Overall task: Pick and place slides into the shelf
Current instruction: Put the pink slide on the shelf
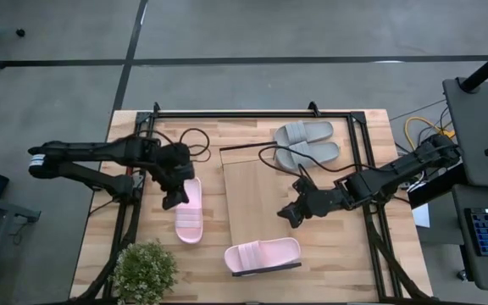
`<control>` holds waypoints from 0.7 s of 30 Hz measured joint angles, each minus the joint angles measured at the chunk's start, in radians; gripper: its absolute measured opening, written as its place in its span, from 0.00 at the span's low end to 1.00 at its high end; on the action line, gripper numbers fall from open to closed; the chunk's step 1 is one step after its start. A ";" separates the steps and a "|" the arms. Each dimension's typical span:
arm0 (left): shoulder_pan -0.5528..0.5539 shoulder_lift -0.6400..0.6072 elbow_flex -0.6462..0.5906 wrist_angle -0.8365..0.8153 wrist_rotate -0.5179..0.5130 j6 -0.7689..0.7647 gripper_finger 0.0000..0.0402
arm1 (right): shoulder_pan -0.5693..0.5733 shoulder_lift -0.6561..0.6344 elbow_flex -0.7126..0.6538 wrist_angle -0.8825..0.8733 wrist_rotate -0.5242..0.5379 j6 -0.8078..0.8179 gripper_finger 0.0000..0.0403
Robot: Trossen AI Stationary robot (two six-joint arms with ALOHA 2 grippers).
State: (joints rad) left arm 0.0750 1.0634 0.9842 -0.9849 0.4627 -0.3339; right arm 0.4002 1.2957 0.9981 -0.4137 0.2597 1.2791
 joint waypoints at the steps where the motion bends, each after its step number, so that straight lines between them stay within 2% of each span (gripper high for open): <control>1: 0.001 0.000 -0.010 0.001 0.006 0.004 0.00 | -0.001 0.000 0.000 0.000 0.002 0.003 0.36; 6: 0.015 0.001 -0.061 0.001 0.047 0.027 0.02 | -0.001 0.000 0.000 0.002 0.003 0.003 0.37; 16: 0.044 -0.002 -0.093 0.002 0.065 0.029 0.23 | -0.002 0.000 0.000 0.007 0.029 0.007 0.36; 21: 0.048 -0.002 -0.107 0.006 0.060 0.031 0.27 | -0.002 0.000 0.000 0.009 0.030 0.011 0.36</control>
State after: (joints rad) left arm 0.1230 1.0615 0.8771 -0.9789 0.5223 -0.3034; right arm 0.3985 1.2957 0.9981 -0.4049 0.2893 1.2900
